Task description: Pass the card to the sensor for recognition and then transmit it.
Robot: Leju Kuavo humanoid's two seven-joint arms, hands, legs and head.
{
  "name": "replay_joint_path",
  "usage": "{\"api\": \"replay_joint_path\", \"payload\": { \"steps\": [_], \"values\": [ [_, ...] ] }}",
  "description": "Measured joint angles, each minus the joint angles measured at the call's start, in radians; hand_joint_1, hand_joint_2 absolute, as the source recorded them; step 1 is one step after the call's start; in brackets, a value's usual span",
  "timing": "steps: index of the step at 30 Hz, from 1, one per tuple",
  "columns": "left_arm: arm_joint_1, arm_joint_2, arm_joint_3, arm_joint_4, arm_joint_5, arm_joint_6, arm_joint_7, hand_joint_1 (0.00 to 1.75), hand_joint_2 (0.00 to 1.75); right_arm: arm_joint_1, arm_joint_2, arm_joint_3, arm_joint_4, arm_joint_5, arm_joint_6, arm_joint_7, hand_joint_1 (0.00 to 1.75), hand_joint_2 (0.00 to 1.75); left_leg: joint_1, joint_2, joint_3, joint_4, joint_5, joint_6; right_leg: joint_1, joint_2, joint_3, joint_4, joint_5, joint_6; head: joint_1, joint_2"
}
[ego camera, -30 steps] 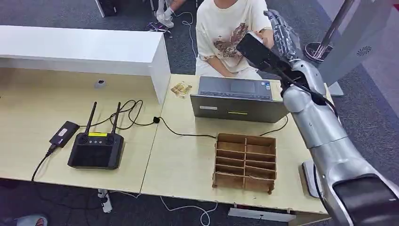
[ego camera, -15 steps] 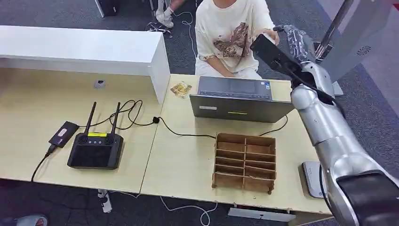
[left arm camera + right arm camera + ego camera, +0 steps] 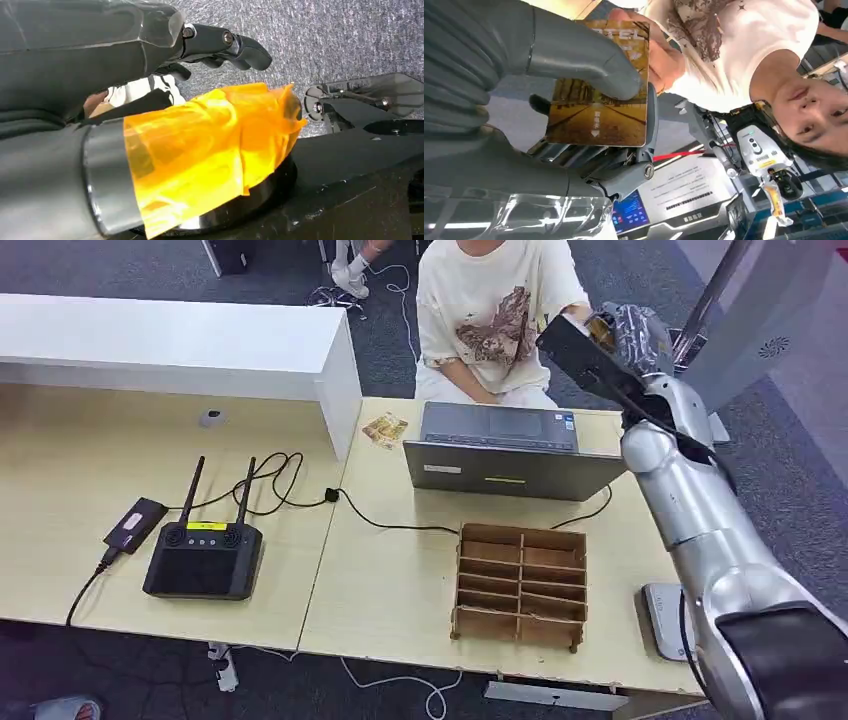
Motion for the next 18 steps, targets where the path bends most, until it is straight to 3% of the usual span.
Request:
{"api": "replay_joint_path", "payload": {
  "steps": [18],
  "values": [
    [0.000,0.000,0.000,0.000,0.003,0.001,-0.002,0.00,0.00,0.006,-0.003,-0.004,0.001,0.000,-0.003,-0.003,1.75,1.75,0.000,0.000,0.000,0.000,0.000,0.000,0.000,0.000,0.000,0.000,0.000,0.000,0.000,0.000]
  ]
}}
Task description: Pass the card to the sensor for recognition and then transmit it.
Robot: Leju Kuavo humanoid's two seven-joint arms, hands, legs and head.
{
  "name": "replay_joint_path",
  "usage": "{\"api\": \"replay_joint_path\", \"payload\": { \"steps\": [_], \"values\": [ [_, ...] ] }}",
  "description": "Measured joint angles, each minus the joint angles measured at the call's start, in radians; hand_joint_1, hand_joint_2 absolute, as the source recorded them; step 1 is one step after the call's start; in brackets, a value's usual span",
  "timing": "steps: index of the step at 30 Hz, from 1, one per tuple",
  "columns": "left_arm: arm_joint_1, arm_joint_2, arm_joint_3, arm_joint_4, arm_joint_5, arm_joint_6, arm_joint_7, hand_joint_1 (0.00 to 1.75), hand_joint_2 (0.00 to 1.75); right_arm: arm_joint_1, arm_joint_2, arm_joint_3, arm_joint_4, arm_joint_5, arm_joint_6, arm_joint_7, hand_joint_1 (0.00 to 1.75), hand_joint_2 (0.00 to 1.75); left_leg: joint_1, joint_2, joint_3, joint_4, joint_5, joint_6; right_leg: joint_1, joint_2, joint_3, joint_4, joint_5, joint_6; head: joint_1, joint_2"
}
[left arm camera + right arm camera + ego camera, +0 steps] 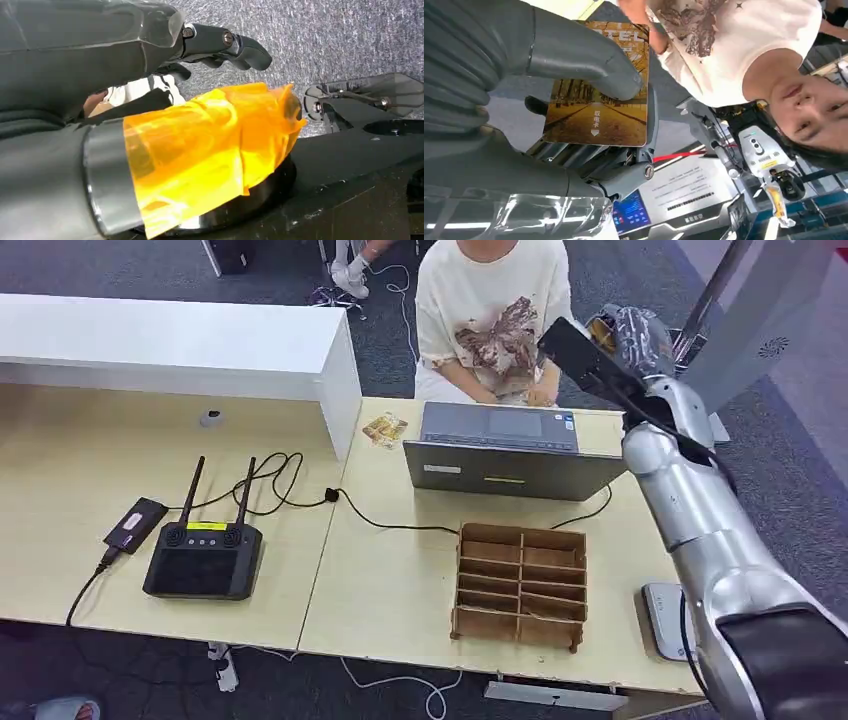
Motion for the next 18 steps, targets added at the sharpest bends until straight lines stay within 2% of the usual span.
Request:
{"api": "replay_joint_path", "payload": {
  "steps": [6,8,10,15,18],
  "values": [
    [0.000,0.000,0.000,0.000,0.005,0.008,-0.002,0.00,0.00,0.021,0.000,-0.028,-0.023,-0.035,-0.054,-0.039,1.75,1.75,0.000,0.000,0.000,0.000,0.000,0.000,0.000,0.000,0.000,0.000,0.000,0.000,0.000,0.000],
    [0.000,0.000,0.000,0.000,0.010,0.010,-0.004,0.00,0.00,0.031,0.000,-0.044,-0.047,-0.090,-0.043,-0.057,1.75,1.75,0.000,0.000,0.000,0.000,0.000,0.000,0.000,0.000,0.000,0.000,0.000,0.000,0.000,0.000],
    [0.000,0.000,0.000,0.000,0.017,0.011,-0.006,0.00,0.00,0.035,0.000,-0.062,-0.073,-0.165,0.002,-0.064,1.75,1.75,0.000,0.000,0.000,0.000,0.000,0.000,0.000,0.000,0.000,0.000,0.000,0.000,0.000,0.000],
    [0.001,0.003,0.000,0.000,0.033,0.003,-0.015,0.00,0.00,0.035,-0.001,-0.129,-0.097,-0.494,0.202,-0.076,1.75,1.75,0.000,0.000,0.000,0.000,0.000,0.000,0.000,0.000,0.000,0.000,0.000,0.000,0.000,0.000],
    [0.001,0.017,0.000,0.000,0.032,-0.036,-0.013,0.00,0.00,0.035,-0.011,-0.160,-0.097,-0.640,0.252,-0.079,1.75,1.75,0.000,0.000,0.000,0.000,0.000,0.000,0.000,-0.001,0.000,0.000,0.000,0.000,0.000,0.000]
  ]
}}
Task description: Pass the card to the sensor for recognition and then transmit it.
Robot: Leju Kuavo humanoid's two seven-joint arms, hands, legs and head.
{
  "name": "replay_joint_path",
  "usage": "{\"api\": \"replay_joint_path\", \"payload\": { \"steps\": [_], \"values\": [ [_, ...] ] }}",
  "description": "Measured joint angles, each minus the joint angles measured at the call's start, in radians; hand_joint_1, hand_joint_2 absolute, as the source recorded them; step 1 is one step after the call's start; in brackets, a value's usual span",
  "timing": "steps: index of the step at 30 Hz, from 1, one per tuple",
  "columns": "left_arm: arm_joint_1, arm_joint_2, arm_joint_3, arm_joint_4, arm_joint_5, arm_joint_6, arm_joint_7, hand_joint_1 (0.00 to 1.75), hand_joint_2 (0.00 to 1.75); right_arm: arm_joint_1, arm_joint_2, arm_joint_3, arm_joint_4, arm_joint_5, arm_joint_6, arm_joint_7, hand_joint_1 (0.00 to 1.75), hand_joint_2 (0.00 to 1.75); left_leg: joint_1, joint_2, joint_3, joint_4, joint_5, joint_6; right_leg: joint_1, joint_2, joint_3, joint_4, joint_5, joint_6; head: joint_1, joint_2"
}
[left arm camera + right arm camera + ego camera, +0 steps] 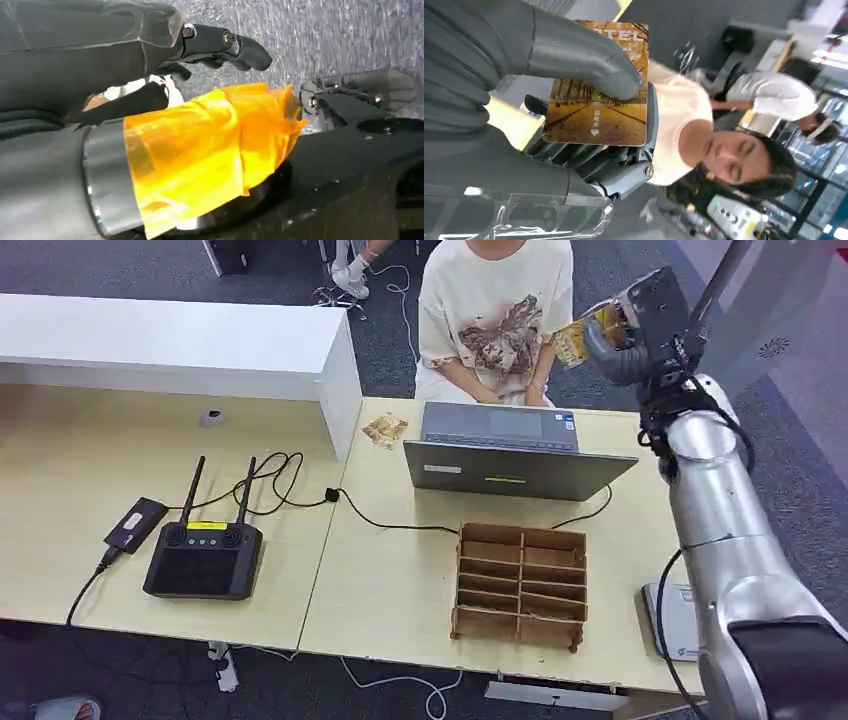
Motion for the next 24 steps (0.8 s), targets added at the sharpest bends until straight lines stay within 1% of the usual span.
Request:
{"api": "replay_joint_path", "payload": {
  "steps": [6,8,11,15,17,19,21,24],
  "values": [
    [0.003,0.016,0.000,0.000,-0.005,-0.001,0.000,0.00,0.00,0.007,-0.051,-0.029,0.000,-0.220,0.073,-0.002,1.75,1.75,0.000,0.000,0.000,0.000,0.000,0.000,0.000,0.000,0.000,0.000,0.000,0.000,0.000,0.000],
    [0.003,0.018,0.000,0.000,-0.004,-0.001,-0.002,0.00,0.00,0.013,-0.070,-0.033,0.000,-0.271,0.099,-0.003,1.75,1.75,0.000,0.000,0.000,0.000,0.000,0.000,0.000,0.000,0.000,-0.001,0.000,0.000,0.000,0.000],
    [0.003,0.020,0.000,0.000,-0.001,-0.001,-0.004,0.00,0.00,0.030,-0.107,-0.035,0.000,-0.338,0.141,-0.016,1.75,1.75,0.000,0.000,0.000,0.000,0.000,0.000,0.000,0.000,0.000,-0.001,0.000,0.000,0.000,0.000],
    [0.004,0.023,0.000,0.000,-0.001,-0.001,-0.004,0.00,0.00,0.049,-0.136,-0.037,0.000,-0.365,0.152,-0.022,1.75,1.75,0.000,0.000,-0.001,0.000,0.000,0.000,0.000,0.000,0.000,0.000,0.000,0.000,0.000,0.000],
    [0.003,0.023,0.000,0.000,0.000,0.000,-0.006,0.00,0.00,0.059,-0.148,-0.038,-0.001,-0.412,0.167,-0.021,1.75,1.75,0.000,0.000,0.000,0.000,0.000,0.000,0.000,0.000,-0.001,-0.001,0.000,0.000,0.000,0.000],
    [0.004,0.024,0.000,0.000,0.001,0.000,-0.010,0.00,0.00,0.085,-0.168,-0.050,-0.009,-0.516,0.206,-0.021,1.75,1.75,0.000,-0.002,-0.001,0.000,0.000,0.000,0.000,-0.002,0.000,-0.001,0.000,0.000,0.000,0.000],
    [0.005,0.024,0.000,0.000,0.003,0.000,-0.012,0.00,0.00,0.114,-0.187,-0.061,-0.018,-0.594,0.232,-0.026,1.75,1.75,0.000,-0.003,-0.002,0.000,0.000,0.000,0.000,-0.003,-0.001,-0.001,0.000,0.000,0.000,0.000],
    [0.006,0.024,0.000,0.000,0.007,-0.001,-0.020,0.00,0.00,0.198,-0.235,-0.091,-0.058,-0.711,0.260,-0.043,1.75,1.75,0.000,-0.005,-0.002,0.001,0.000,0.000,0.000,-0.005,0.000,-0.002,0.000,0.001,0.000,0.000]
  ]
}}
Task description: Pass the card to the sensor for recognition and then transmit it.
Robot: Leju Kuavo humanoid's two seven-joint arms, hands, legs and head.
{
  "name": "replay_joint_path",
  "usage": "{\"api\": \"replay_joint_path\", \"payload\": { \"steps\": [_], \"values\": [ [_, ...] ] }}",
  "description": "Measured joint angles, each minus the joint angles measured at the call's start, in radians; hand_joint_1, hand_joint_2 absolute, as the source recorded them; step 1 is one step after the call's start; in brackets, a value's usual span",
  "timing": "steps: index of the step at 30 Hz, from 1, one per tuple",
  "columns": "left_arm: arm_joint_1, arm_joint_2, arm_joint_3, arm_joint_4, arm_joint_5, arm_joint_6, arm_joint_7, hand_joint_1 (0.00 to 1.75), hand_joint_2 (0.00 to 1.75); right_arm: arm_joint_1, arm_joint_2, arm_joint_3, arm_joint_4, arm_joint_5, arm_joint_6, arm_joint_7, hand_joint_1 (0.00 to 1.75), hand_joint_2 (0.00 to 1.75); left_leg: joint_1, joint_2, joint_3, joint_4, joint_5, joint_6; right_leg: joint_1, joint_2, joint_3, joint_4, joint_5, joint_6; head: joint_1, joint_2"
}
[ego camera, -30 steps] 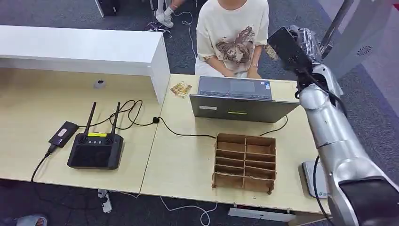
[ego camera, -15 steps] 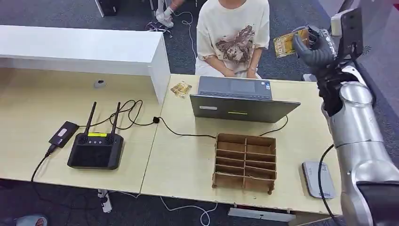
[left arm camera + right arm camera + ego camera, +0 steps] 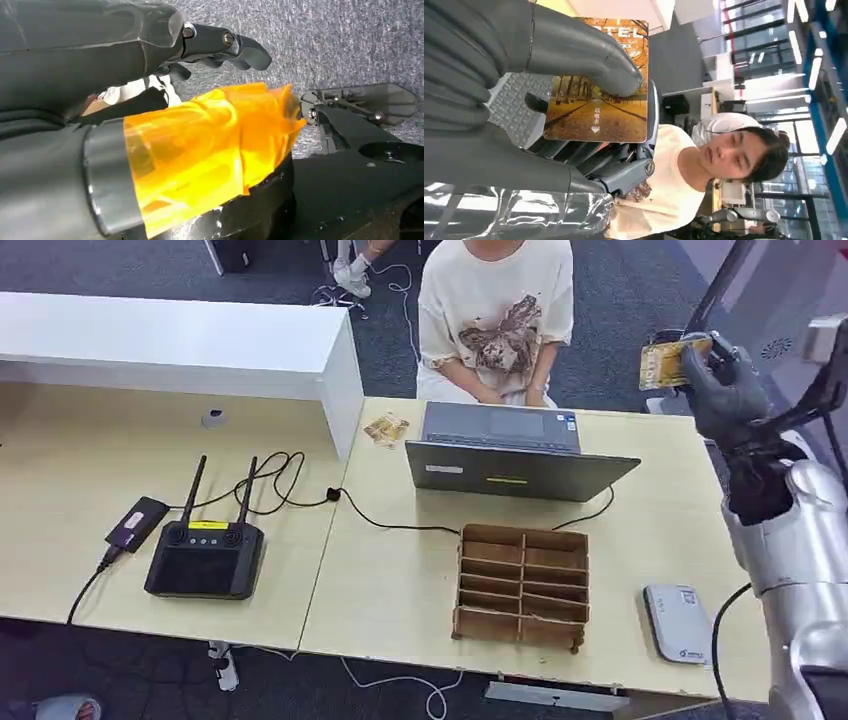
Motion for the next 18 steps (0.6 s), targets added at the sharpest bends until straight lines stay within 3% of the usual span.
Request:
{"api": "replay_joint_path", "payload": {
  "steps": [6,13,18],
  "values": [
    [0.006,0.000,0.000,0.000,0.006,0.000,-0.004,0.00,0.00,0.142,-0.065,-0.056,-0.089,-0.073,0.026,-0.014,1.75,1.75,-0.001,0.002,-0.002,0.000,-0.001,0.002,-0.001,0.003,-0.002,0.000,0.000,0.000,0.000,0.000],
    [0.007,0.000,0.000,0.000,0.008,0.000,-0.004,0.00,0.00,0.174,-0.088,-0.069,-0.122,-0.083,0.026,-0.013,1.75,1.75,0.000,0.002,-0.001,0.000,-0.001,0.002,0.000,0.003,-0.002,0.000,0.000,0.000,0.000,0.000],
    [0.011,0.000,0.000,0.000,0.014,0.000,-0.008,0.00,0.00,0.292,-0.117,-0.129,-0.191,-0.163,0.052,-0.053,1.75,1.75,0.000,-0.001,-0.002,0.000,-0.001,0.002,0.000,-0.001,-0.001,0.000,-0.001,0.001,0.000,0.000]
  ]
}}
